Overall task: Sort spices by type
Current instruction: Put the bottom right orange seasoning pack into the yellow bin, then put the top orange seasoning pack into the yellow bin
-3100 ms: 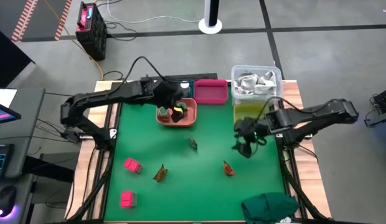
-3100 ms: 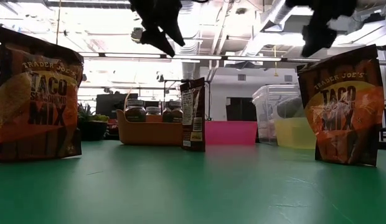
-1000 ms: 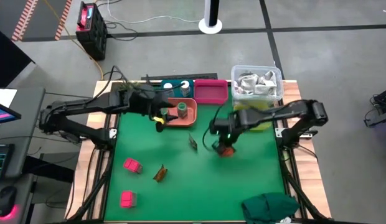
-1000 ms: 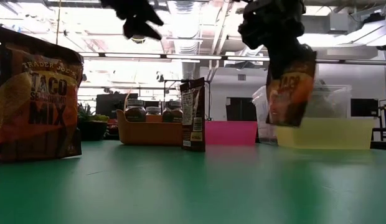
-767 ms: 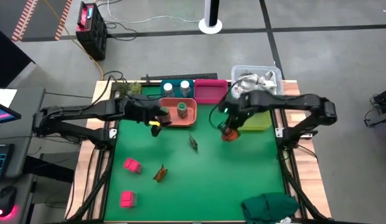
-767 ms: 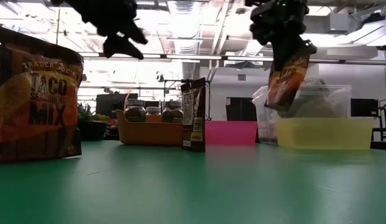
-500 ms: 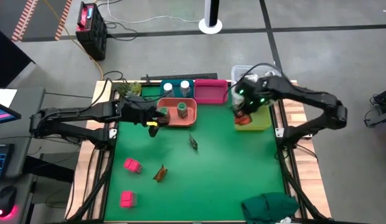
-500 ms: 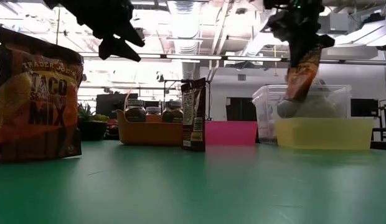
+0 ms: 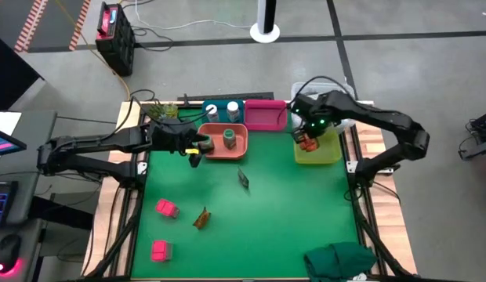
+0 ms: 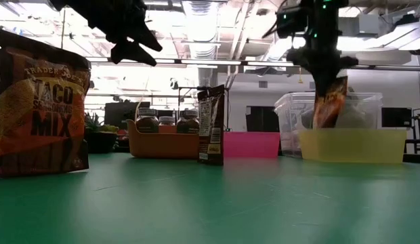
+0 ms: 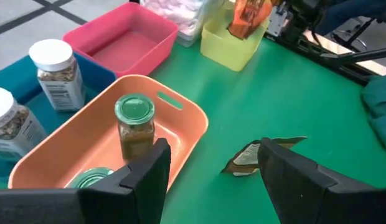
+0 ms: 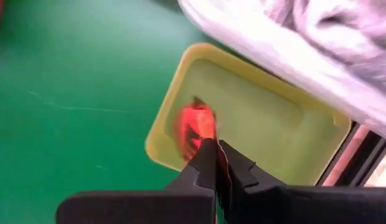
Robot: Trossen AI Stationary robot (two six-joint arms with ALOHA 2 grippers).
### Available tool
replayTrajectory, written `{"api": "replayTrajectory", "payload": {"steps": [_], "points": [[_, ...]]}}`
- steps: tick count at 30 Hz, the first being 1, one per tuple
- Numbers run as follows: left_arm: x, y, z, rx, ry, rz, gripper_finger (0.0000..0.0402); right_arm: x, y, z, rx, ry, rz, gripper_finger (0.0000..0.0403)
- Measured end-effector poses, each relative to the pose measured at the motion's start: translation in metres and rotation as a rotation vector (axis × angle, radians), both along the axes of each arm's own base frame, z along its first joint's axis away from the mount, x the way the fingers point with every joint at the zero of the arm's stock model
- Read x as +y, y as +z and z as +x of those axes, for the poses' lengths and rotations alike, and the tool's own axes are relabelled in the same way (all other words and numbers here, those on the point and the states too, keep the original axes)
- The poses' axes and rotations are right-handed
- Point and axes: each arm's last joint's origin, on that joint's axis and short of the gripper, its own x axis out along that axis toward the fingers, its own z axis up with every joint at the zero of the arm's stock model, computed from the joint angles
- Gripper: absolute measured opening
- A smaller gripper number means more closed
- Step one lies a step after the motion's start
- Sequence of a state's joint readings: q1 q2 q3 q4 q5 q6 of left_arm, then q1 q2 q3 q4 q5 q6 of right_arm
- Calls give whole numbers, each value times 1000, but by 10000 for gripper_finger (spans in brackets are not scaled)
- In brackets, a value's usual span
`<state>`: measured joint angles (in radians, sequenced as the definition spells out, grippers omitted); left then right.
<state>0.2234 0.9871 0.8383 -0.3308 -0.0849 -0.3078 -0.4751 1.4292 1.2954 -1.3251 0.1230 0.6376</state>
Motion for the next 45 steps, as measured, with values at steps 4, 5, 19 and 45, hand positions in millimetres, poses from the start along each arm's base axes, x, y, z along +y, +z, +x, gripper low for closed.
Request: {"api": "replayTrajectory", "payload": {"steps": [4, 5, 19, 45], "points": [[1, 0, 0, 0, 3, -1, 228, 3, -17, 3, -11, -20, -1, 25], [1, 0, 0, -1, 5, -3, 228, 4, -21, 2, -16, -28, -1, 25], [0, 0, 0, -3, -13, -17, 228, 6, -55, 4, -35, -91, 8, 30], [-2, -3, -3, 40, -55, -19, 228, 20, 12, 18, -109, 15, -33, 246]]}}
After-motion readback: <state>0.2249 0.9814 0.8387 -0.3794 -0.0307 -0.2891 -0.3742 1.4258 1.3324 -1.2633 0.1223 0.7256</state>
